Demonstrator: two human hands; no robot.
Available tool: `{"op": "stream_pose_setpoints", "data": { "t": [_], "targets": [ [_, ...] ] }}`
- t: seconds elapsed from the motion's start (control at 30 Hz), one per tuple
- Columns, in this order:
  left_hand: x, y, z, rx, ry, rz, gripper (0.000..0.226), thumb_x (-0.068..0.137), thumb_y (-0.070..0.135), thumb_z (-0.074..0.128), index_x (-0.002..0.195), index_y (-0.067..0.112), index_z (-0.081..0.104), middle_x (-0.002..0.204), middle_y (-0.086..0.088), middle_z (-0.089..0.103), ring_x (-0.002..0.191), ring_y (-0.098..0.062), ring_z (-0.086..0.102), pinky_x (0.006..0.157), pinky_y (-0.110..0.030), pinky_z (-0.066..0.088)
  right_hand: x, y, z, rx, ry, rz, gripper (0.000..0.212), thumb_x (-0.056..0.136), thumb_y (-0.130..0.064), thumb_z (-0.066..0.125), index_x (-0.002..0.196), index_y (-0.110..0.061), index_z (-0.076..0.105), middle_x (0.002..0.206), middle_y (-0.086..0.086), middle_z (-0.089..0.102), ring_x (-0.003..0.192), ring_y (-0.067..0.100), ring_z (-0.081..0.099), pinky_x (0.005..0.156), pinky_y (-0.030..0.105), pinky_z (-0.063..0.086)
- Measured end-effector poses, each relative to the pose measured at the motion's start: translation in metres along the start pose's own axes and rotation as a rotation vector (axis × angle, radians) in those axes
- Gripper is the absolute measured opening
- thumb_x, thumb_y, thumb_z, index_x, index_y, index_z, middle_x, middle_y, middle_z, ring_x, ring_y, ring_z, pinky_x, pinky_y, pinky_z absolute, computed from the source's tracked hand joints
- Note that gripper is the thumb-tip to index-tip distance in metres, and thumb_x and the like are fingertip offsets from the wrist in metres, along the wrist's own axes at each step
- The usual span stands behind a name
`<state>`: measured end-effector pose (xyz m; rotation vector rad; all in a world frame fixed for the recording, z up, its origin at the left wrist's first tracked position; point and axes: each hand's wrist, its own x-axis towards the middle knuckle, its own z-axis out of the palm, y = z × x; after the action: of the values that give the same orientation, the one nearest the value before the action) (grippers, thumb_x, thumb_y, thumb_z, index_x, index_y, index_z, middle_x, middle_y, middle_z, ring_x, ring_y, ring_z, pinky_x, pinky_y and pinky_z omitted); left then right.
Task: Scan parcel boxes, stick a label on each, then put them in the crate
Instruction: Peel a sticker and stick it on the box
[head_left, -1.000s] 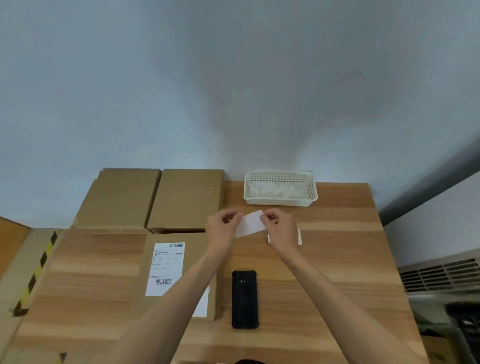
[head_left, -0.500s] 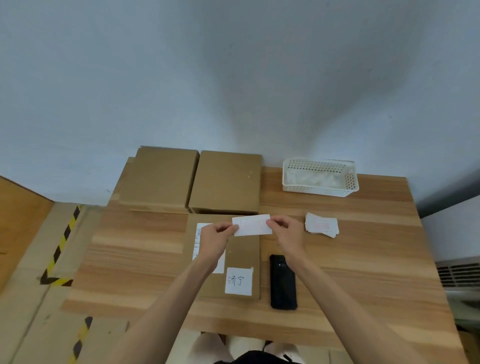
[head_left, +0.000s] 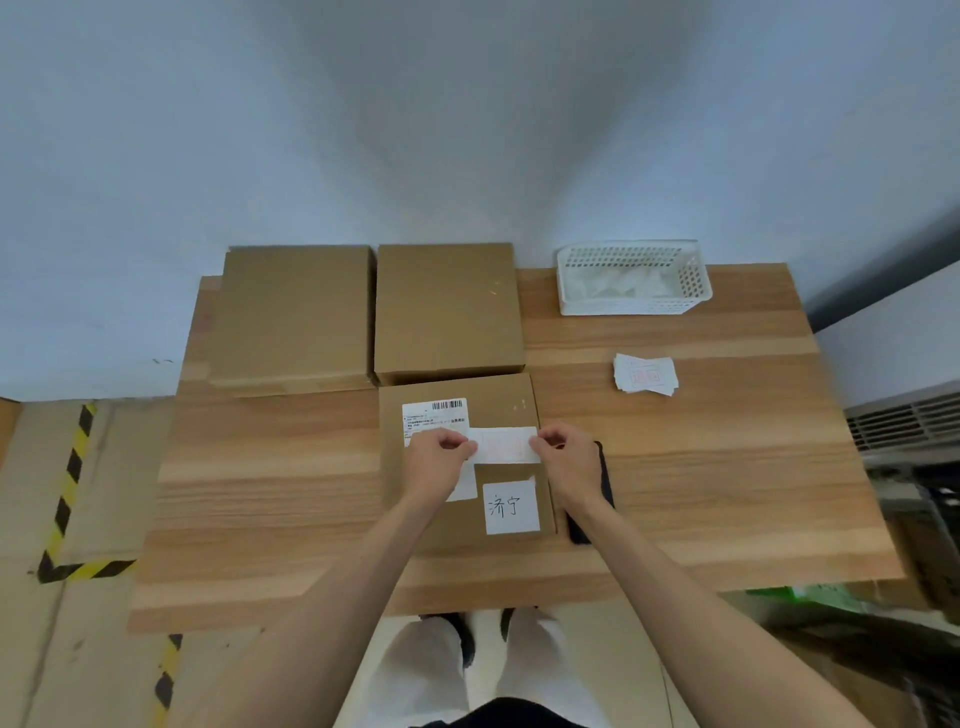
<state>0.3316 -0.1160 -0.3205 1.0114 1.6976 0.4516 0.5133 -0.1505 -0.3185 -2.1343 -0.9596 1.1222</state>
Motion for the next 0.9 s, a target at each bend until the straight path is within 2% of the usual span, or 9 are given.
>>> {"op": "stream_pose_setpoints", "data": {
  "t": [0.13,0.23,0.3,0.43,0.53,0.63,0.73,0.8,0.9],
  "targets": [
    [0.017,-0.009,0.011,0.193,-0.022,-0.01,0.009,0.092,0.029,0.072,0.088,0.023,0.077,0.091,0.013,0.073,0.087,-0.013,0.066,0.083,-0.033,0.054,0.015,0.007,0.003,-0.099,-0.023,0.012,0.007,0.098,-0.023,0.064,0.098,-0.018,0.07,0.096,-0.005,0.069,0.092,0.014,0.065,0.077,0.03,0.053],
    [0.024,-0.011,0.018,0.353,0.035,0.011,0.013,0.093,0.033,0.07,0.087,0.023,0.077,0.088,0.016,0.069,0.088,-0.011,0.064,0.09,-0.034,0.051,0.026,0.009,0.006,-0.172,-0.035,0.009,0.006,0.098,-0.026,0.065,0.097,-0.021,0.067,0.093,-0.009,0.066,0.088,0.01,0.062,0.069,0.025,0.045],
    [0.029,-0.014,0.022,0.385,0.07,0.018,0.015,0.092,0.034,0.071,0.085,0.023,0.077,0.089,0.015,0.072,0.089,-0.012,0.066,0.093,-0.037,0.05,0.033,0.01,0.008,-0.206,-0.041,0.003,0.006,0.098,-0.025,0.063,0.094,-0.022,0.064,0.089,-0.011,0.063,0.085,0.008,0.06,0.068,0.026,0.044],
    [0.036,-0.018,0.03,0.46,0.087,0.04,0.012,0.09,0.035,0.072,0.086,0.025,0.077,0.093,0.011,0.074,0.094,-0.016,0.066,0.096,-0.041,0.046,0.043,0.019,0.011,-0.244,-0.063,0.002,0.006,0.098,-0.025,0.063,0.094,-0.021,0.064,0.089,-0.011,0.062,0.085,0.01,0.06,0.079,0.035,0.053],
    [0.035,-0.019,0.031,0.468,0.118,0.07,0.011,0.088,0.032,0.073,0.086,0.022,0.07,0.091,0.008,0.069,0.092,-0.017,0.063,0.095,-0.041,0.044,0.043,0.025,0.012,-0.216,-0.074,0.019,0.009,0.098,-0.027,0.064,0.092,-0.023,0.058,0.089,-0.009,0.062,0.085,0.013,0.061,0.079,0.038,0.054],
    [0.034,-0.018,0.028,0.438,0.141,0.083,0.018,0.087,0.031,0.073,0.086,0.019,0.06,0.09,0.007,0.063,0.089,-0.017,0.059,0.093,-0.038,0.041,0.042,0.024,0.01,-0.183,-0.048,0.062,0.02,0.096,-0.03,0.067,0.09,-0.02,0.05,0.086,-0.003,0.06,0.079,0.017,0.06,0.07,0.035,0.051],
    [0.035,-0.009,0.033,0.519,0.148,0.114,0.031,0.089,0.049,0.069,0.077,0.022,0.059,0.081,0.009,0.062,0.084,-0.016,0.059,0.089,-0.037,0.041,0.042,0.019,0.011,-0.198,-0.058,0.087,0.033,0.091,-0.042,0.071,0.09,-0.019,0.048,0.083,-0.002,0.059,0.072,0.013,0.057,0.061,0.029,0.045],
    [0.036,0.001,0.041,0.591,0.154,0.127,0.043,0.089,0.061,0.063,0.072,0.022,0.059,0.074,0.008,0.062,0.078,-0.015,0.058,0.085,-0.034,0.035,0.042,0.016,0.016,-0.229,-0.057,0.111,0.043,0.087,-0.053,0.072,0.089,-0.019,0.047,0.083,-0.002,0.059,0.072,0.014,0.057,0.06,0.029,0.042],
    [0.04,0.007,0.048,0.684,0.14,0.096,0.051,0.091,0.065,0.057,0.067,0.02,0.059,0.067,0.004,0.063,0.074,-0.02,0.061,0.084,-0.036,0.031,0.046,0.018,0.02,-0.259,-0.073,0.155,0.048,0.086,-0.06,0.069,0.088,-0.018,0.048,0.082,-0.002,0.058,0.071,0.013,0.054,0.06,0.029,0.038]
  ]
}}
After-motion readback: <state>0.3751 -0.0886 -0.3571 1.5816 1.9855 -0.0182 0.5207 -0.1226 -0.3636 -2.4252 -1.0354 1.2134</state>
